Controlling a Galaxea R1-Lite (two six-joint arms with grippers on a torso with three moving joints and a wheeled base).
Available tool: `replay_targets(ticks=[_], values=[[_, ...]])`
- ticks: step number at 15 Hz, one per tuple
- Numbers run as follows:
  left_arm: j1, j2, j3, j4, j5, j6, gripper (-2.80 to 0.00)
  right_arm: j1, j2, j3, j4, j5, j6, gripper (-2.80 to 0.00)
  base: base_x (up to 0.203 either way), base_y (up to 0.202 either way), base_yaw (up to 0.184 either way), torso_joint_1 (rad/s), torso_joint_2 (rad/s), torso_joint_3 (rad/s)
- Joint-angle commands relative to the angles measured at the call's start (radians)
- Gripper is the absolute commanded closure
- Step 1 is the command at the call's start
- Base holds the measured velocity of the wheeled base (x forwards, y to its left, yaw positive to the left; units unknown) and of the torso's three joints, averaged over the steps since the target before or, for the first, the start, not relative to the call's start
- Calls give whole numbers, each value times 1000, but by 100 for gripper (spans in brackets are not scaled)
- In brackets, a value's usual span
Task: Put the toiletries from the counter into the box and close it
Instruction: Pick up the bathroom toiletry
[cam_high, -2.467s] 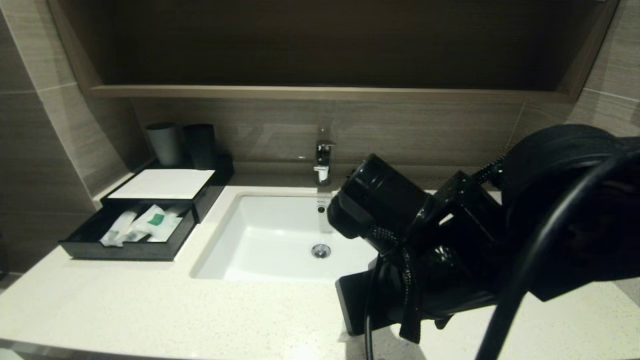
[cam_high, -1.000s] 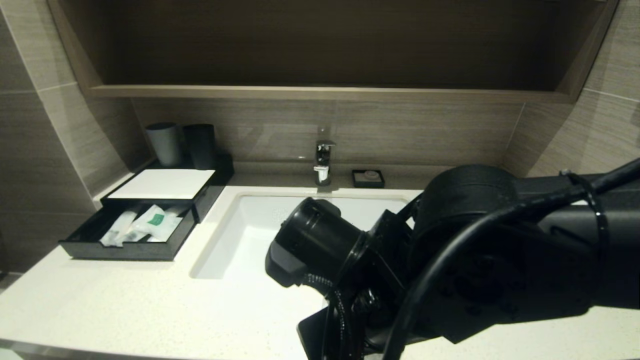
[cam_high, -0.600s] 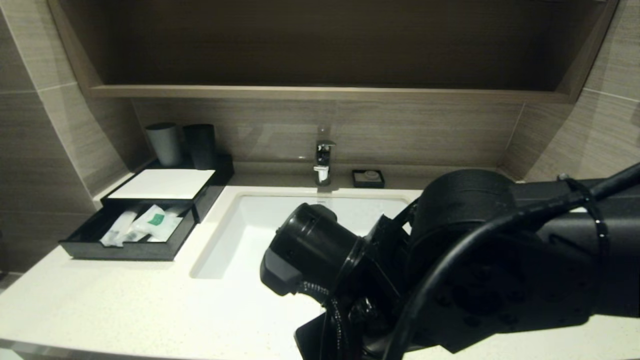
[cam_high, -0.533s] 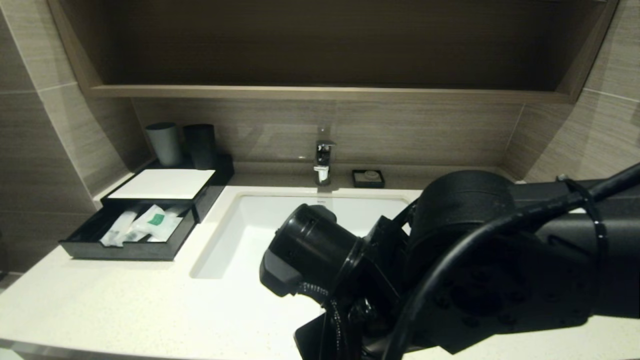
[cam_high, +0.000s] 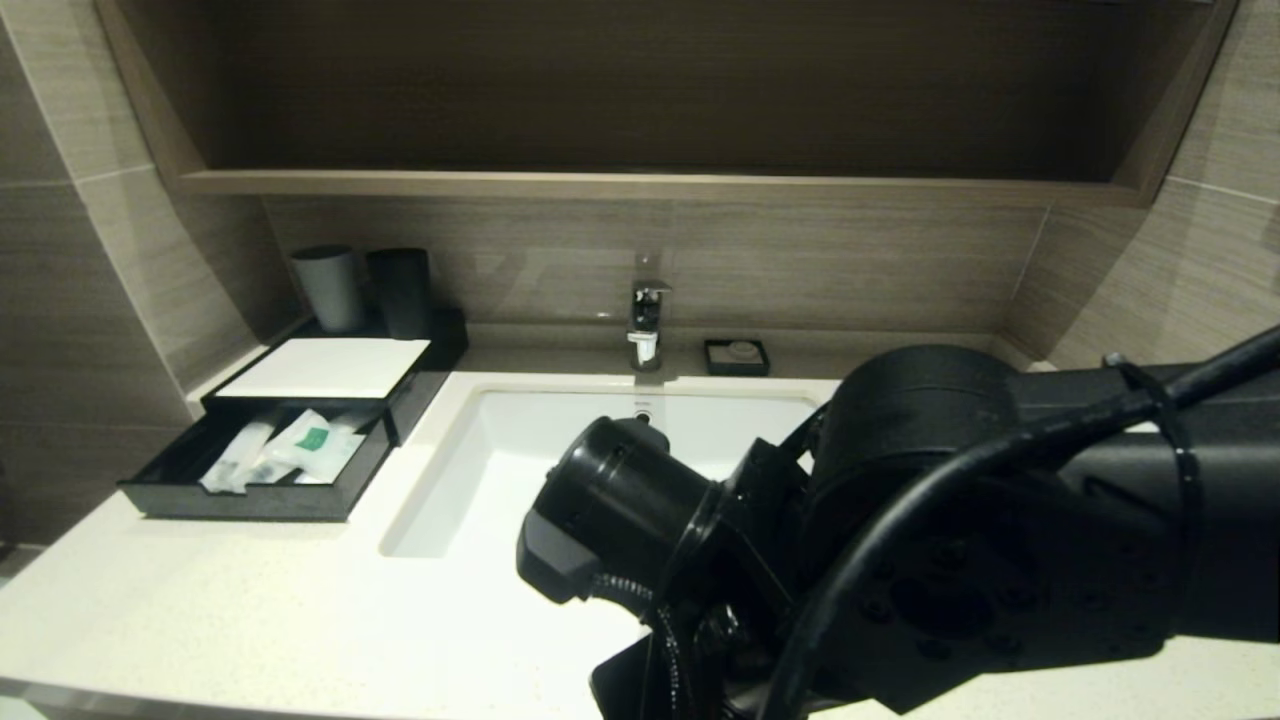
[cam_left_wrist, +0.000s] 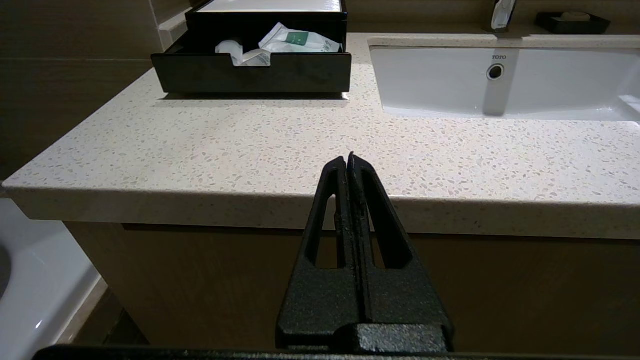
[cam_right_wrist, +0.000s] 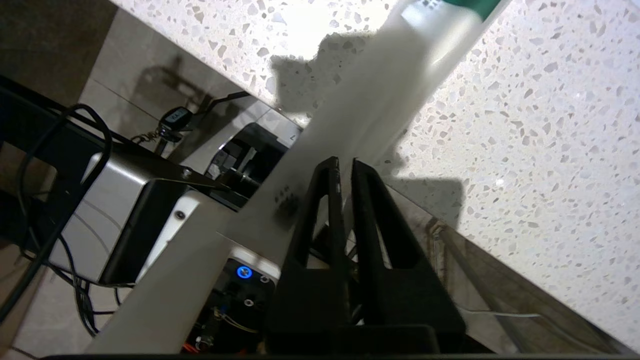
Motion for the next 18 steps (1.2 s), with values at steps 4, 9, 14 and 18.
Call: replay_targets(ticks=[4, 9, 14, 18], values=[[0, 0, 20, 0, -1, 0, 0, 1, 3, -2, 6, -1, 3, -280, 0, 0, 0, 0, 0, 0], [0, 1, 20, 0, -1, 0, 0, 1, -2, -7, 5, 0, 11, -280, 0, 0, 0, 0, 0, 0], [0, 0, 20, 0, -1, 0, 0, -1, -41, -8, 5, 1, 17, -280, 0, 0, 0, 0, 0, 0], [0, 0, 20, 0, -1, 0, 0, -5, -70, -8, 5, 0, 17, -280, 0, 0, 0, 0, 0, 0]])
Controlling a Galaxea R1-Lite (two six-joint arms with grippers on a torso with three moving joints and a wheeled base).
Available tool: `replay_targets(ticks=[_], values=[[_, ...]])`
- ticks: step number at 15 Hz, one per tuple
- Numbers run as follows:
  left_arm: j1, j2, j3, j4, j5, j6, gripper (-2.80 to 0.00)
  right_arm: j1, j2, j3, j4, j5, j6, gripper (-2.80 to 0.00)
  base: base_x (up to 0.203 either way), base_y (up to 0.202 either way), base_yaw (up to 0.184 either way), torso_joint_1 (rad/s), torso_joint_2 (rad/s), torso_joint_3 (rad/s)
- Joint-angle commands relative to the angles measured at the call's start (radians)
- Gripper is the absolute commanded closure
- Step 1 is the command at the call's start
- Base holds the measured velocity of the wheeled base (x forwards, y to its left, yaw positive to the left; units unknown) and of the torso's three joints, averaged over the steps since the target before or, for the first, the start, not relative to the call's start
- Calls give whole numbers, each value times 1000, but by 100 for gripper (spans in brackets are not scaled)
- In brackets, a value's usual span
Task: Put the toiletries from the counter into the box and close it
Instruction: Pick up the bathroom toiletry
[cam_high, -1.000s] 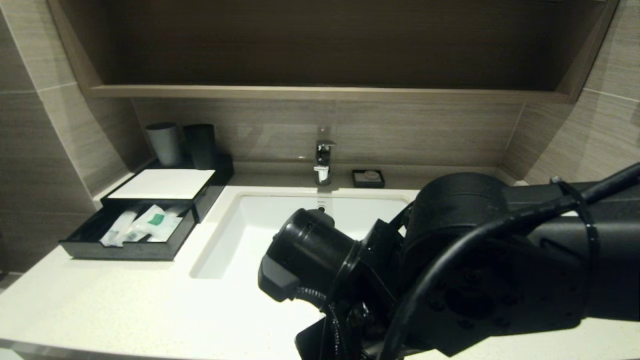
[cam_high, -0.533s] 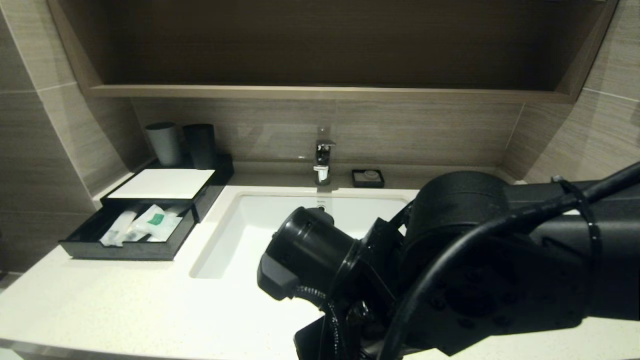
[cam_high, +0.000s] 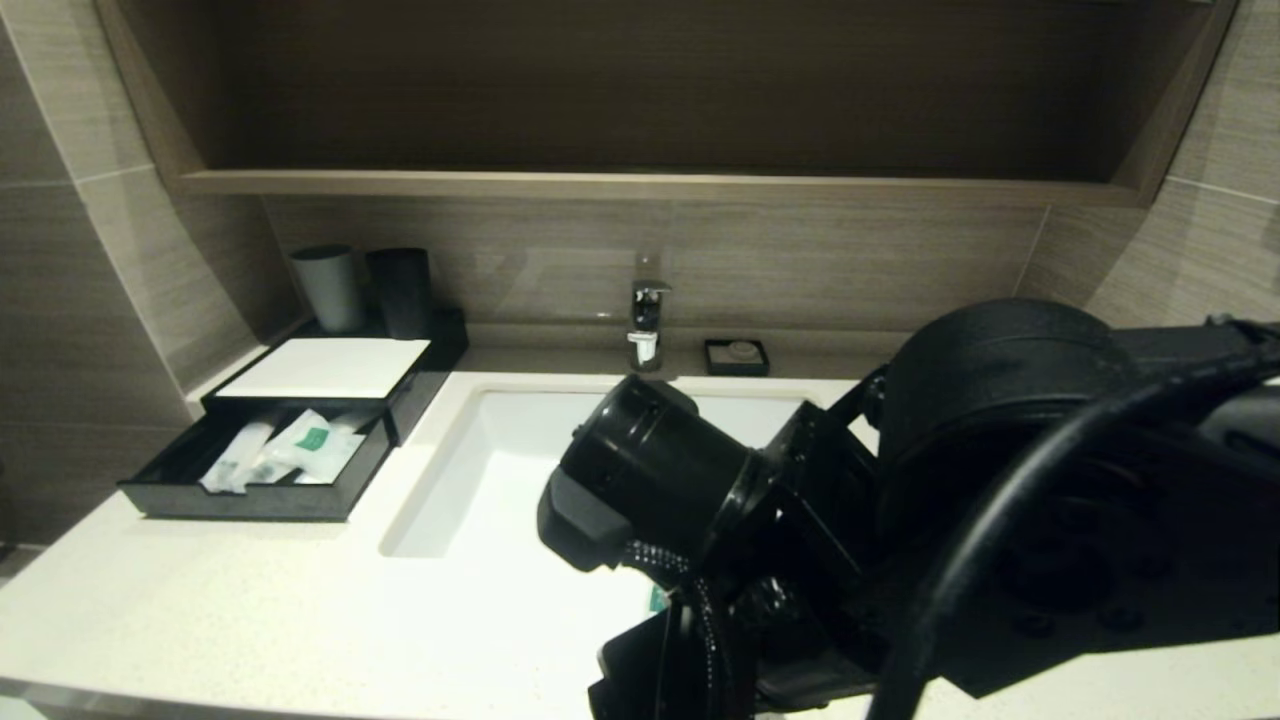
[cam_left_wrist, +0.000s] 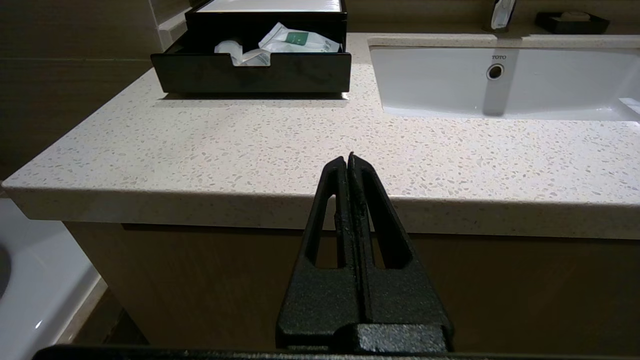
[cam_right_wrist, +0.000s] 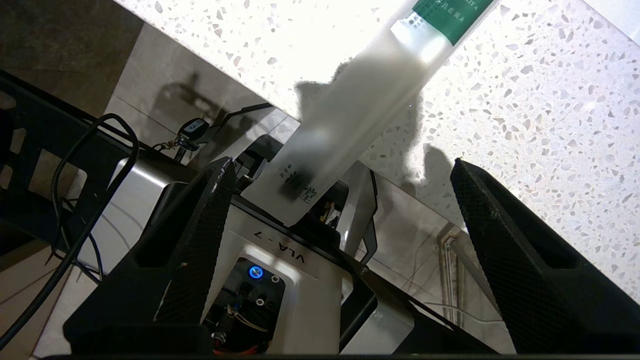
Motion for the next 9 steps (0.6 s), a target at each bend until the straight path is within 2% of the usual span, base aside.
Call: replay_targets(ticks=[1, 9], values=[[0, 1, 20, 0, 0, 0, 0, -8, -24, 1, 4, -1, 3, -280, 0, 0, 0, 0, 0, 0], [0, 1, 20, 0, 0, 0, 0, -84, -28, -44, 1, 0, -4, -280, 0, 0, 0, 0, 0, 0]])
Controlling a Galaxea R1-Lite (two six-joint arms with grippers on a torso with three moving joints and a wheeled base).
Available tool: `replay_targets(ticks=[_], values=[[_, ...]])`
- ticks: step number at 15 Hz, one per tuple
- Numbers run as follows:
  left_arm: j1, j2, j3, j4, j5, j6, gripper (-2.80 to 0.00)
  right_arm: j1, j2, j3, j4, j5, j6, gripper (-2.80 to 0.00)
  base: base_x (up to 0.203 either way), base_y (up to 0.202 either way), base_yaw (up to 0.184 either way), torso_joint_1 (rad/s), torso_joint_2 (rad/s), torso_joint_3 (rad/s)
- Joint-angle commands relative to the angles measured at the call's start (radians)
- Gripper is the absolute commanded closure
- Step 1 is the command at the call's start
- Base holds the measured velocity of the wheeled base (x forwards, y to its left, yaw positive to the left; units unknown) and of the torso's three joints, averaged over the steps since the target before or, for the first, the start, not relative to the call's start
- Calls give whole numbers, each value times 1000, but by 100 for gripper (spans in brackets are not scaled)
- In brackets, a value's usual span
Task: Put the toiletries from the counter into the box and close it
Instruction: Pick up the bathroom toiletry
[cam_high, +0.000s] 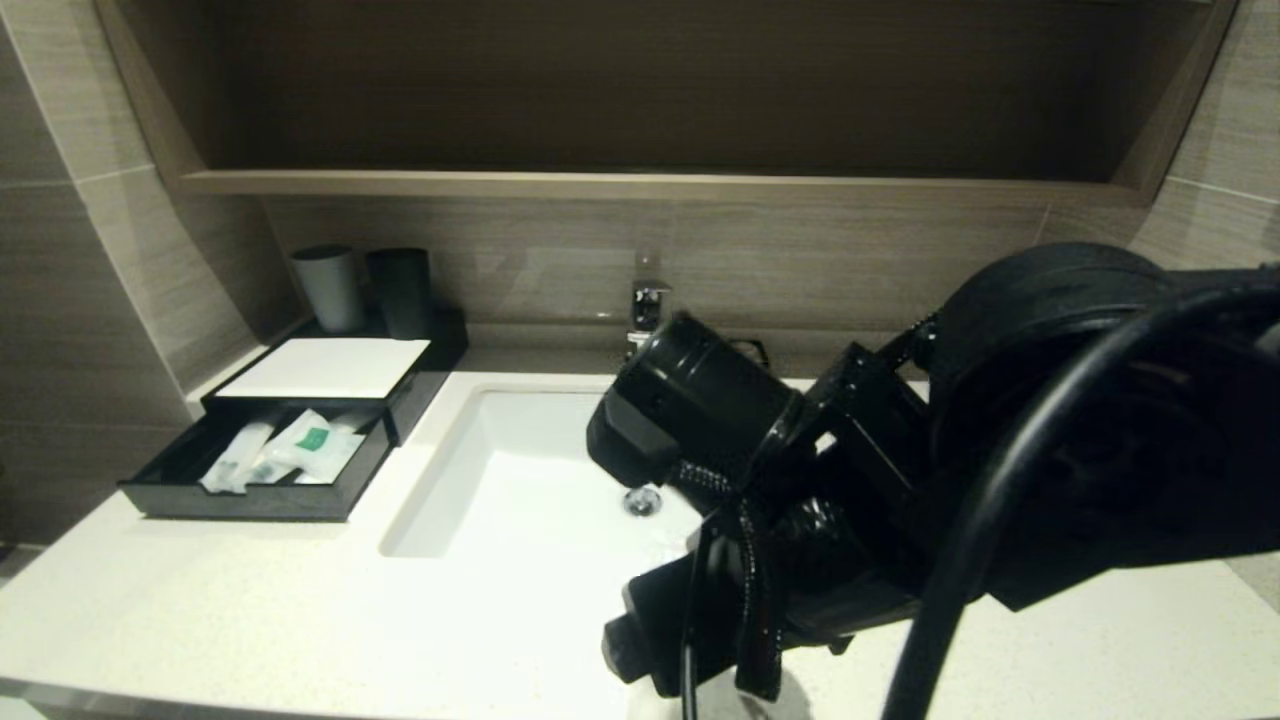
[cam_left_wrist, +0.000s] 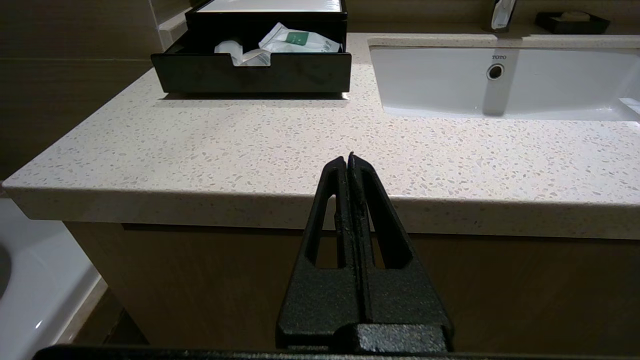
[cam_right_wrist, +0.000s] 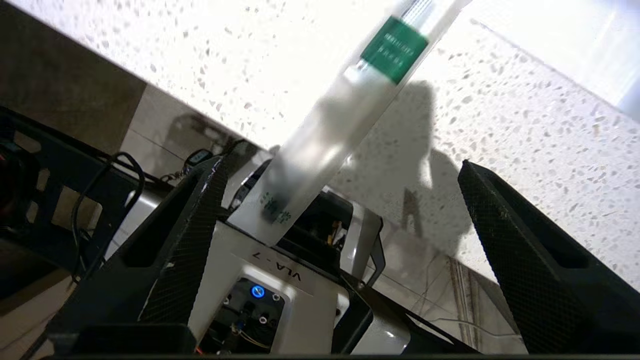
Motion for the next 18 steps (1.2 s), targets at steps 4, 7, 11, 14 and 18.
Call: replay_targets(ticks=[4, 7, 11, 14, 18], values=[[0, 2, 20, 0, -1, 0, 0, -83, -3, -65, 7, 2, 0, -280, 0, 0, 0, 0, 0, 0], [0, 0, 20, 0, -1, 0, 0, -139, -1, -90, 8, 2, 0, -280, 0, 0, 0, 0, 0, 0], [0, 1, 20, 0, -1, 0, 0, -212, -9, -93, 8, 2, -1, -280, 0, 0, 0, 0, 0, 0], [0, 2, 20, 0, -1, 0, 0, -275, -21, -90, 9, -1, -3, -156, 0, 0, 0, 0, 0, 0], [0, 2, 20, 0, -1, 0, 0, -371, -88, -62, 12, -2, -5, 0, 0, 0, 0, 0, 0, 0]])
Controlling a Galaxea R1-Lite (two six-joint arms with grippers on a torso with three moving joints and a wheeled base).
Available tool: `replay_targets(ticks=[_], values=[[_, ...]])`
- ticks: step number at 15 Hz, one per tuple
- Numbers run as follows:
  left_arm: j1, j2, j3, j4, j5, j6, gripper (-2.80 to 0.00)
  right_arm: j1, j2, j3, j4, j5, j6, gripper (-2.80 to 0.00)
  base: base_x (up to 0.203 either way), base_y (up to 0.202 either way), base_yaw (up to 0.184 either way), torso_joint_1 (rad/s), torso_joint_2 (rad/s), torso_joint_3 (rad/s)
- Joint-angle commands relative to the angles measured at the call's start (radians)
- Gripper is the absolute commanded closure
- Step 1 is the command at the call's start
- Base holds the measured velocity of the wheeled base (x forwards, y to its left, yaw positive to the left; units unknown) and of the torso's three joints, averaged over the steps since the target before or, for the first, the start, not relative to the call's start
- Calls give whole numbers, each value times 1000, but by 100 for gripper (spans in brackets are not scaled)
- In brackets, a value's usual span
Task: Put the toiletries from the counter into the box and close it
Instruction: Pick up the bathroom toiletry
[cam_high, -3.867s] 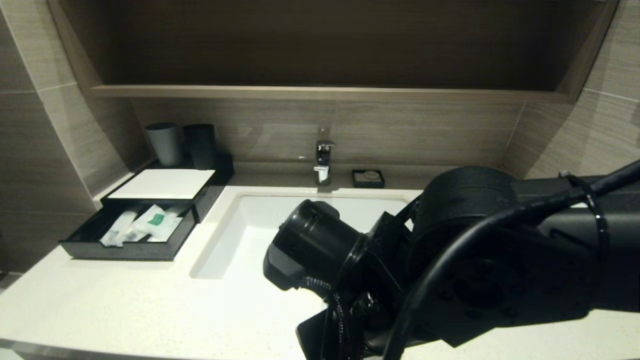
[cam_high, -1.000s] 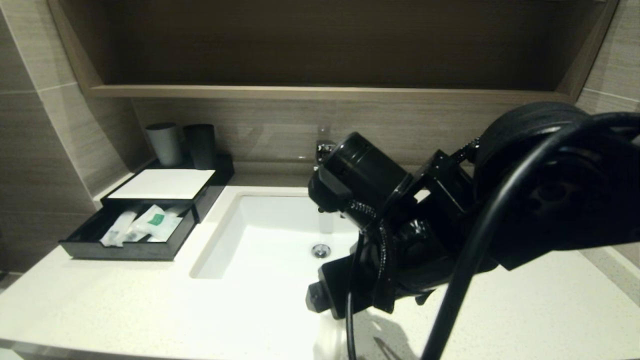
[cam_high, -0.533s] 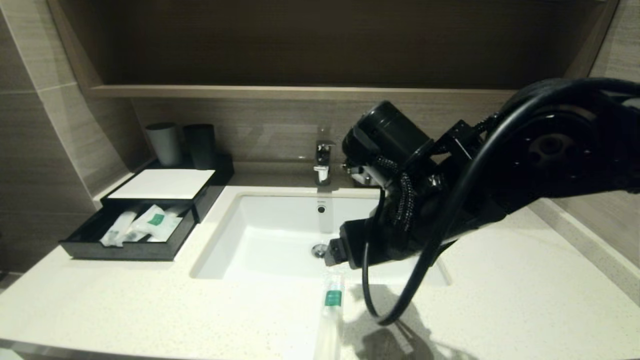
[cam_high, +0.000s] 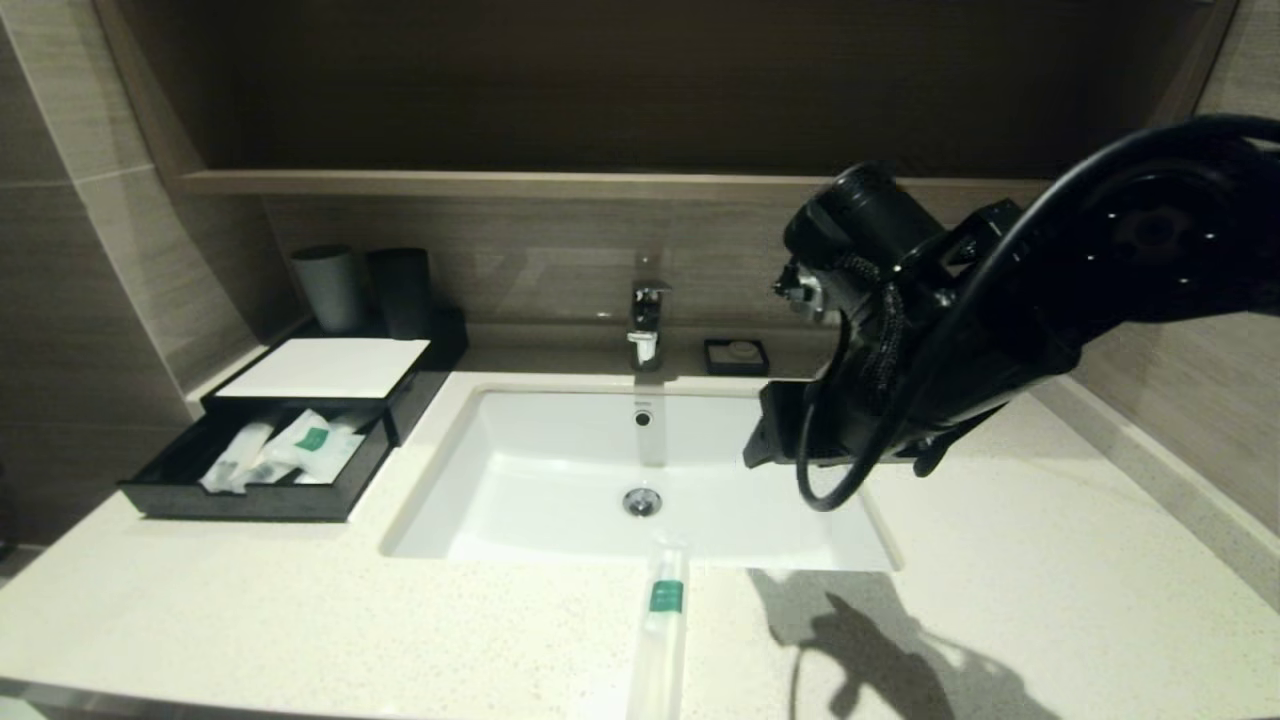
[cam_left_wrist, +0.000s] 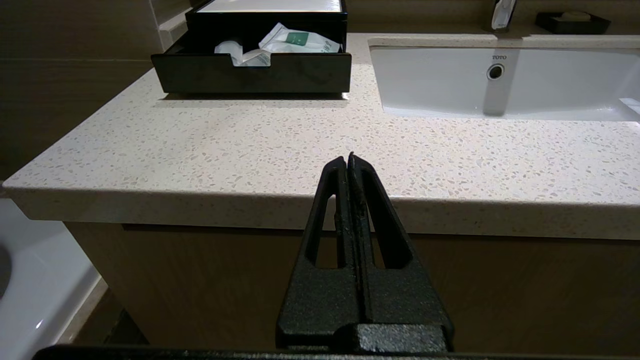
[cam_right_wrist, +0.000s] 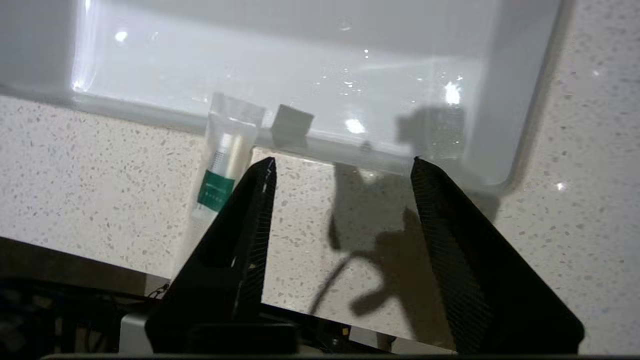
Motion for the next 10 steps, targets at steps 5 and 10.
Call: replay_targets(ticks=[5, 10], values=[[0, 2, 20, 0, 0, 0, 0, -129, -156, 120, 1, -14, -42, 0, 0, 0, 0, 0, 0, 0], [0, 0, 20, 0, 0, 0, 0, -182, -293, 262, -4, -67, -48, 0, 0, 0, 0, 0, 0, 0]])
